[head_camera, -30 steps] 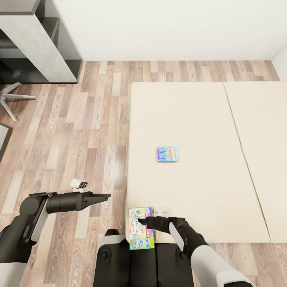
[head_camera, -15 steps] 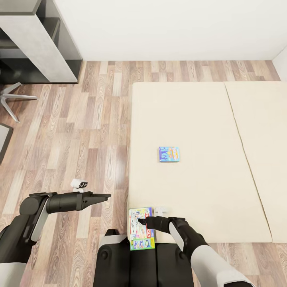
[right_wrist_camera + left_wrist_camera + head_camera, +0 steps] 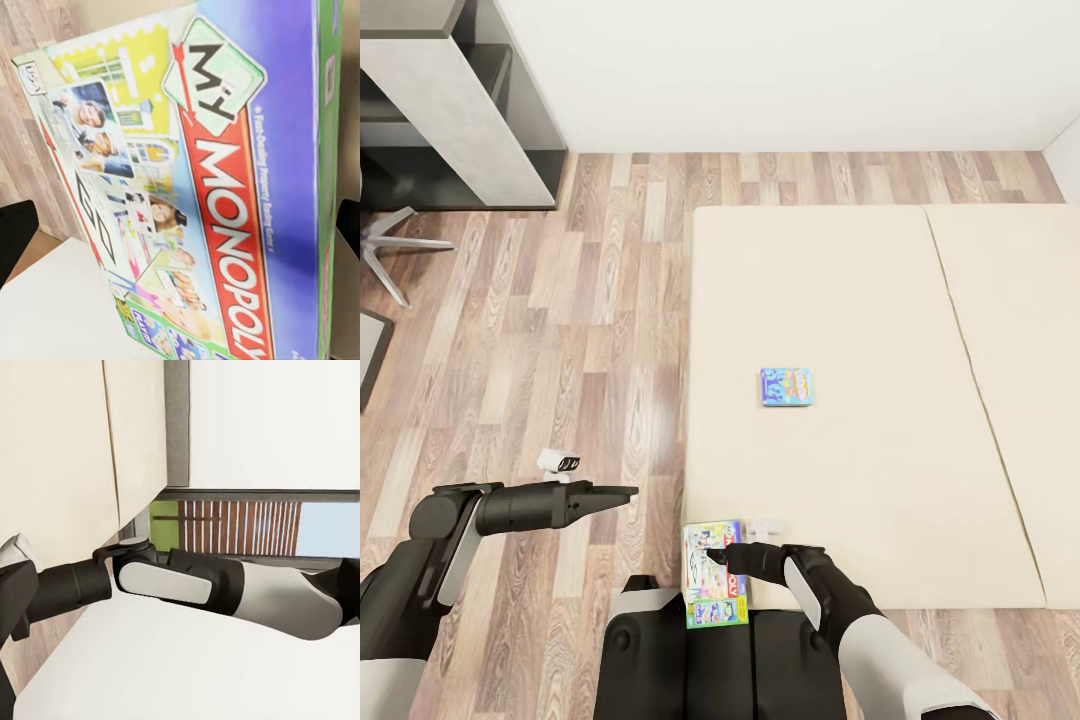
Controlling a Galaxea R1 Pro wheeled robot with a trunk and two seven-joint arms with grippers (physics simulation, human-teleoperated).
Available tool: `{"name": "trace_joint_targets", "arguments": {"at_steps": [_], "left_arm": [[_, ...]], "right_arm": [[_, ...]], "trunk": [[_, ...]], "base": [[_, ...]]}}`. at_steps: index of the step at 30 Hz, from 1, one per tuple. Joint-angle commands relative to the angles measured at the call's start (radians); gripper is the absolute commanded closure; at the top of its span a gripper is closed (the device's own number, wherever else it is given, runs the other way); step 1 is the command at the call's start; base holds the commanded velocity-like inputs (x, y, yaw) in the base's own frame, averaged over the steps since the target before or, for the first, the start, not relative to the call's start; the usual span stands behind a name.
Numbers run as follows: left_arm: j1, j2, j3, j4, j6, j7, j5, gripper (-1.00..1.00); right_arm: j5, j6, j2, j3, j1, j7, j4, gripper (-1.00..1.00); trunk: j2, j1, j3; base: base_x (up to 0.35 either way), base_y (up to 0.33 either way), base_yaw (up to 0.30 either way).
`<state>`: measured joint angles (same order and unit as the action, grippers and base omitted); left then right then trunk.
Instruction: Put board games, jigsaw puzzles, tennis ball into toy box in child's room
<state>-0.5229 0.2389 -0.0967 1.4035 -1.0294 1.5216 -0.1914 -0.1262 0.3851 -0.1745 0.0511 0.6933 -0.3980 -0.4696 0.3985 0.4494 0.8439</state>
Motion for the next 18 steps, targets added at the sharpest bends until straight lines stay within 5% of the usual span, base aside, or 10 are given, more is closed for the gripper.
{"name": "trace_joint_targets", "arguments": {"at_steps": [1, 18], "left_arm": [[0.0, 0.0, 0.0, 0.0, -0.011, 0.003, 0.0, -1.0], [0.0, 0.0, 0.0, 0.001, -0.01, 0.003, -0.001, -1.0]], "right_arm": [[-0.01, 0.007, 0.0, 0.002, 0.0, 0.002, -0.001, -1.0], [-0.01, 0.006, 0.0, 0.001, 0.0, 0.002, -0.001, -1.0]], "trunk": [[0.001, 0.001, 0.001], [0.001, 0.001, 0.001]], "base": [[0.0, 0.002, 0.0], [0.0, 0.0, 0.0]]}}
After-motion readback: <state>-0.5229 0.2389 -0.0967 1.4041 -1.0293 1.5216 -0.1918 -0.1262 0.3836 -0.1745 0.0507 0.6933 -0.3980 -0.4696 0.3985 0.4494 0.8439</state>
